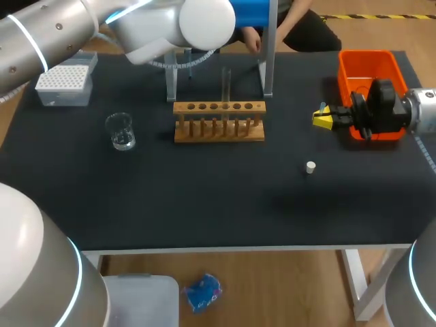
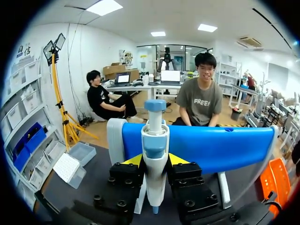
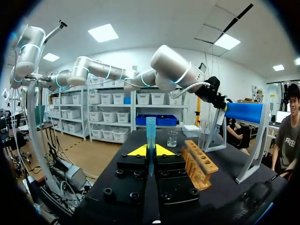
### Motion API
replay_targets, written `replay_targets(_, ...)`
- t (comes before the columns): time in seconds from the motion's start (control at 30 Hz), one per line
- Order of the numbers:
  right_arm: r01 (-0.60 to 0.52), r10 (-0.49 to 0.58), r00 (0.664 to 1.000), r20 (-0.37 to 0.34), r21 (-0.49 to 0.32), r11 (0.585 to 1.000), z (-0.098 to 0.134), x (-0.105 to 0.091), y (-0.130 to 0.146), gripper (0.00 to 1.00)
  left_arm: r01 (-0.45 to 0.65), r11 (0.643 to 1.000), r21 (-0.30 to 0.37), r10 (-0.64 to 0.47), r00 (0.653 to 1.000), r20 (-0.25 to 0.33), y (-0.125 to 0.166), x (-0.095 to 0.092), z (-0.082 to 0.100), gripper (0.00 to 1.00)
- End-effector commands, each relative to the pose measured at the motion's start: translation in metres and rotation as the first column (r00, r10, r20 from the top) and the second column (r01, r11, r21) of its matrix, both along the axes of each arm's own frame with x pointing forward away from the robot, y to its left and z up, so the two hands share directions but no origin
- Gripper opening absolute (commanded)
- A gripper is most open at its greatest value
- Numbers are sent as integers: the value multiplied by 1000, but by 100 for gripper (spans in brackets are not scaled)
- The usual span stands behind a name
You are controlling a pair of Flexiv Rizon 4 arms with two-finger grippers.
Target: Invert the test tube, pick up the pipette, mount the tip to pipette, aspirate from beaker and dispense into the tube, eject the tip, return the pipette, and cap with the stopper.
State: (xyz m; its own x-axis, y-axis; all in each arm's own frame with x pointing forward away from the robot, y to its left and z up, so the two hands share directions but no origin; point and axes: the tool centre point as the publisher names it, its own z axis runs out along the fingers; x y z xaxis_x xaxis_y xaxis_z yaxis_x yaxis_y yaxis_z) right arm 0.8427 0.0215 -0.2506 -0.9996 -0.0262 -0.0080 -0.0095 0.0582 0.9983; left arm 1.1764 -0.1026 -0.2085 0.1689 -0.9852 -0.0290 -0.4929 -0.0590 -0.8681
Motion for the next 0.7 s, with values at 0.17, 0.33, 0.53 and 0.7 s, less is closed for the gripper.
replay_targets(0.17, 2, -2, 1000, 1, -3, 1000, 1, -1, 0, 0, -13, 999, 32, 13, 1000, 0, -1, -10, 16, 0)
replay_targets(0.33, 2, -2, 1000, 1, -3, 1000, 1, -1, 0, 0, -13, 998, 63, 13, 1000, 5, 0, -16, 35, 0)
replay_targets(0.53, 2, -2, 1000, 1, -3, 1000, 1, -1, 0, 0, 7, 997, 75, -9, 1000, 28, 1, -30, 58, 0)
replay_targets(0.7, 2, -2, 1000, 1, -3, 1000, 1, -1, 0, 0, 52, 995, 89, -58, 996, 62, 4, -49, 75, 0)
